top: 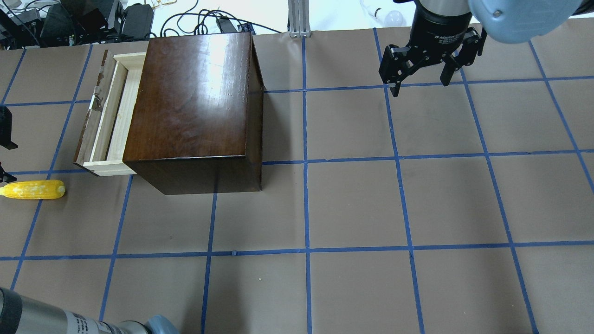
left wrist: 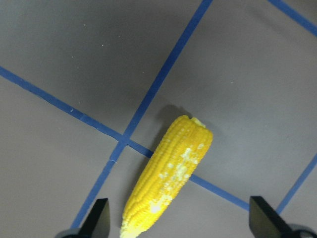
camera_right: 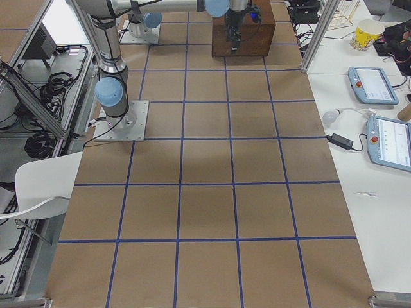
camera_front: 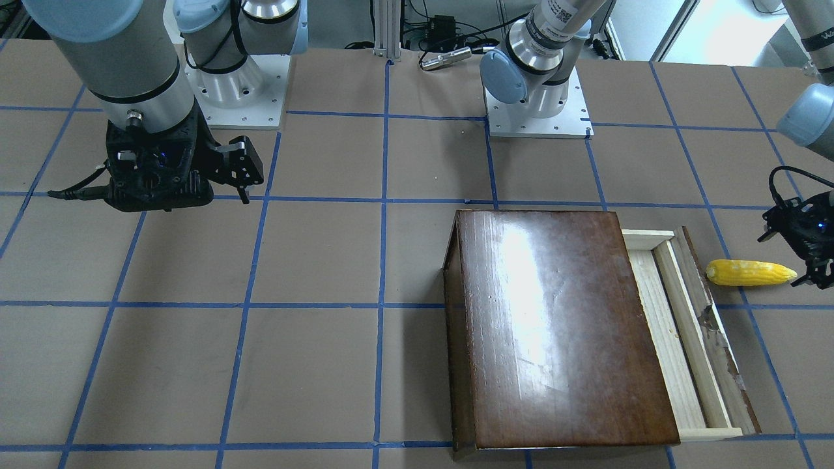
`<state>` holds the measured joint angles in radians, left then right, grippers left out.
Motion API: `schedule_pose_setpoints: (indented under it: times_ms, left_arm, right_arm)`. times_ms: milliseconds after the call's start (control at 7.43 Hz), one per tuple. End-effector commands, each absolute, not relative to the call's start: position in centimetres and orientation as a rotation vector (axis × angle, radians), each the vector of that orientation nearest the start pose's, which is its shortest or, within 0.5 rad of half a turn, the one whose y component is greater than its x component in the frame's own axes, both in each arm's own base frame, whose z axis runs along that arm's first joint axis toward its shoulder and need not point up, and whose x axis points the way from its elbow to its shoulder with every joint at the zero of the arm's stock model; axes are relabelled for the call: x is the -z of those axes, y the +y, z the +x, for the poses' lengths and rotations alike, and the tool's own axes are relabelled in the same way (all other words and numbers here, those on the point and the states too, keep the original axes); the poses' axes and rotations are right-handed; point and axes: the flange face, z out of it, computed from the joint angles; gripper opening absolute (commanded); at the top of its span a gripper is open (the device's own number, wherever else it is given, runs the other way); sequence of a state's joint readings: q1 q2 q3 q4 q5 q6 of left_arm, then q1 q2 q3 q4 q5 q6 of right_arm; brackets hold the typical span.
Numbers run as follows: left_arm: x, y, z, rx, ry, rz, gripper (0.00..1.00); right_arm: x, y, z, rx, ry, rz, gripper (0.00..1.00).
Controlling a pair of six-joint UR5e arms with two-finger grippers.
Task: Open drawer and put corn inside
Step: 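Lower the left gripper and grasp the yellow corn cob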
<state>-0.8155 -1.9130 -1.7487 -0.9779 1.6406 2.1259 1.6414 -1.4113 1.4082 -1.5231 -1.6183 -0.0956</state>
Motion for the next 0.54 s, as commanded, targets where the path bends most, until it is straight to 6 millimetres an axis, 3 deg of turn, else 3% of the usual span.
schedule_pose_setpoints:
  times_ms: [0,269,404]
  left_arm:
    - [-24.8,-51.3,32.3,-0.103,2.215,2.16,0.99]
    - [-23.0,-50.0,35.4,-0.109,2.206,2.208,0.98]
    - [-21.5,-49.8,35.2,-0.101,2.199,2.257,0.98]
  right_arm:
    - [-47.9,-54.4,16.7,-0.074,3.177,-0.266,1.0]
    - [-47.9,-54.4,16.7,-0.074,3.176,-0.268,1.0]
    - [-47.9,-54.4,16.7,-0.072,3.176,-0.268,1.0]
